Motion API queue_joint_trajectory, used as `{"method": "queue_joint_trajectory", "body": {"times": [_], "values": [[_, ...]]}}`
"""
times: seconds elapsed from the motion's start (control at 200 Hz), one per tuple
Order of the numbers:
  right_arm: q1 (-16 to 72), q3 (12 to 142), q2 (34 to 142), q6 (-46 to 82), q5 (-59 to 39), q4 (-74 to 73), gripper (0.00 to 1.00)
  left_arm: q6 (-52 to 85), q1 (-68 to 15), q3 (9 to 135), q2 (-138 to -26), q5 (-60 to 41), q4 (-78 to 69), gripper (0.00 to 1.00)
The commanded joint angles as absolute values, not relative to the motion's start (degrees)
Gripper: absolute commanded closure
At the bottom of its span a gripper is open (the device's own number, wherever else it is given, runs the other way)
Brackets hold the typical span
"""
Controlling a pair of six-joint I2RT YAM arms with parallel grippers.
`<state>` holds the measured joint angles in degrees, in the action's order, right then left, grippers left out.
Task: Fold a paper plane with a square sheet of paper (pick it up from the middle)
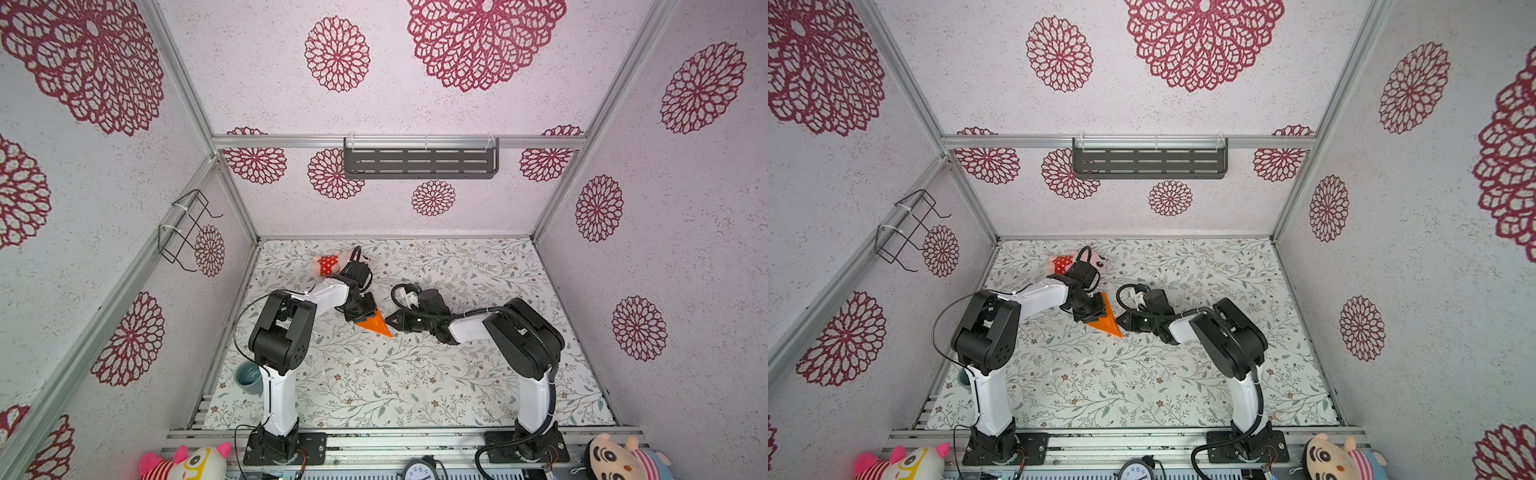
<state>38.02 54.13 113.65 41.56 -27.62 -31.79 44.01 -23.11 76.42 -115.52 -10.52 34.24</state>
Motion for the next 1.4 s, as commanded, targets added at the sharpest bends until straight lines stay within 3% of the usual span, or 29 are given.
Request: {"method": "queue_joint_trajectory", "body": {"times": [0.0, 0.811, 1.396], "values": [[38.8, 56.2, 112.1, 38.7, -29.4, -31.3, 0.84, 42.9, -23.2, 74.2, -120.5, -6.0, 40.0, 0.68], [39.9, 60.5, 116.4, 39.4, -29.3, -26.7, 0.88, 42.6, -23.7, 75.1, -121.5, -5.8, 41.3, 0.68], [39.7, 60.3, 117.3, 39.6, -28.8, -23.9, 0.88, 42.4, -23.8, 75.1, -122.6, -5.2, 41.7, 0.74]]}}
